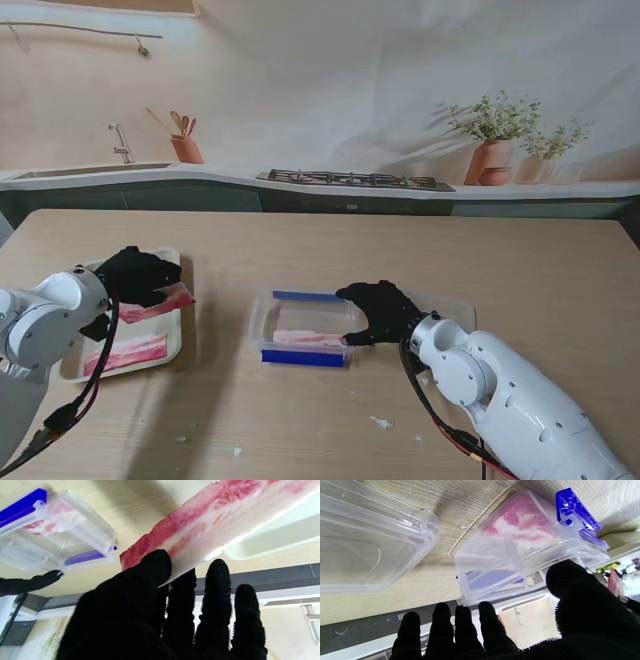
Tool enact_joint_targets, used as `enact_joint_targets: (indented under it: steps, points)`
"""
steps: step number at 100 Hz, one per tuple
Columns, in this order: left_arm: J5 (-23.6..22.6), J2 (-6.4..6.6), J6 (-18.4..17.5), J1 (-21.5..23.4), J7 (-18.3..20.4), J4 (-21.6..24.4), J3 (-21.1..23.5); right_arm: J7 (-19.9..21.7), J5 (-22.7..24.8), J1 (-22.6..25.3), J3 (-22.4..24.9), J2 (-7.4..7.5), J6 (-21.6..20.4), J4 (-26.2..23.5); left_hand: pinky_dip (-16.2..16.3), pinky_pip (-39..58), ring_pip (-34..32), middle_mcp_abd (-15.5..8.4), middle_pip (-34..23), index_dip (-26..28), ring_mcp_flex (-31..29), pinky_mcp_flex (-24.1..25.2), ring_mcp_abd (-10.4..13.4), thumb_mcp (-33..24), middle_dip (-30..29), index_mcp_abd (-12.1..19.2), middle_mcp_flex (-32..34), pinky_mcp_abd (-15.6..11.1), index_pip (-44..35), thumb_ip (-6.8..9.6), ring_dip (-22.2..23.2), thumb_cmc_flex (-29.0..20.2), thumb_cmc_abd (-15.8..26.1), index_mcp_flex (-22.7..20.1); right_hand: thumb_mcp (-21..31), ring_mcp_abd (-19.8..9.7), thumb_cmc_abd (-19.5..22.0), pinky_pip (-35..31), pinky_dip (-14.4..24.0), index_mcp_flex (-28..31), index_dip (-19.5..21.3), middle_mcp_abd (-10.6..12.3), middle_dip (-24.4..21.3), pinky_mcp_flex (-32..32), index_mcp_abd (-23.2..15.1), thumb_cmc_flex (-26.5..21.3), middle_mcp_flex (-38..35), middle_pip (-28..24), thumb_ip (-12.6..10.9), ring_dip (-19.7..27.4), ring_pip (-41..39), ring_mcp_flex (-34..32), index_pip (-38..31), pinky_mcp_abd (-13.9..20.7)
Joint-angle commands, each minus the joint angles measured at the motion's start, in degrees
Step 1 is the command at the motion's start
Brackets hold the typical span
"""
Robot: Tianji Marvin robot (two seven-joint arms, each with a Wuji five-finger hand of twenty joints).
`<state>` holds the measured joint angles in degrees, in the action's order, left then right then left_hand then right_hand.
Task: Separate the bacon slices onto the tray
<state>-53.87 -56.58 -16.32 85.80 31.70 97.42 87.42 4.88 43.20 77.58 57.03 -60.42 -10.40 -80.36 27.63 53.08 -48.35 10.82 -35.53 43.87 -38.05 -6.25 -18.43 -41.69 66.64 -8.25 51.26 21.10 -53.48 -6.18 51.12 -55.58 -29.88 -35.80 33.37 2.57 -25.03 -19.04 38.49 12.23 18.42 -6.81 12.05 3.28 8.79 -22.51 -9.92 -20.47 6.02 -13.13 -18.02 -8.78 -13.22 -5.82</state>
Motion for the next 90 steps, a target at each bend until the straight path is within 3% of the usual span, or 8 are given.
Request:
enact_joint_targets:
  steps: [1, 25, 90]
  points:
    - [-0.4, 0.42, 0.3, -0.1, 1.0, -2.2, 0.2, 1.0, 0.1, 0.4, -0.4, -0.40, 0.2, -0.3, 0.4, 0.9, 0.5, -1.0, -1.7, 0.9, 0.5, 0.7, 0.3, -1.9, 2.0, 2.5, 0.5, -0.9, -3.5, 1.10, 1.0, -2.4, 1.2, -0.5, 0.7, -1.4, 0.0, 0.2, 1.1, -0.6, 0.4, 2.1, 0.1, 0.2, 0.3, 0.1, -0.3, -0.8, 0.3, -0.3, -0.2, 1.6, -0.3, -0.2]
    - [-4.0, 0.55, 0.3, -1.6, -0.2, -6.4, -1.1, 1.2, 0.2, 0.4, -0.6, -0.35, 0.4, -0.3, 0.4, 0.9, 0.6, -1.2, -1.8, 1.0, 1.2, 1.4, 0.6, -1.6, 2.1, 3.1, 0.1, -1.9, -3.7, 1.20, 1.1, -2.5, 1.4, -0.4, 0.6, -1.4, 0.1, 0.1, 1.1, -0.7, 0.4, 2.2, 0.1, 0.2, 0.3, 0.0, -0.2, -0.7, 0.3, -0.2, -0.1, 1.6, -0.3, -0.3]
    - [-11.5, 1.55, -2.2, -5.9, 1.6, -13.6, -4.2, 1.5, 0.2, 0.4, -0.7, -0.30, 0.8, -0.3, -0.1, 0.0, 0.9, -2.1, -2.0, 1.2, 3.6, 3.8, 1.8, -0.6, 2.3, 4.6, -1.7, -4.2, -4.2, 1.35, 1.3, -2.7, 2.2, 0.6, 0.3, -1.5, 0.2, 0.1, 1.2, -0.7, 0.4, 2.2, 0.1, 0.2, 0.2, 0.0, -0.3, -0.8, 0.2, -0.2, 0.0, 1.6, -0.3, -0.2]
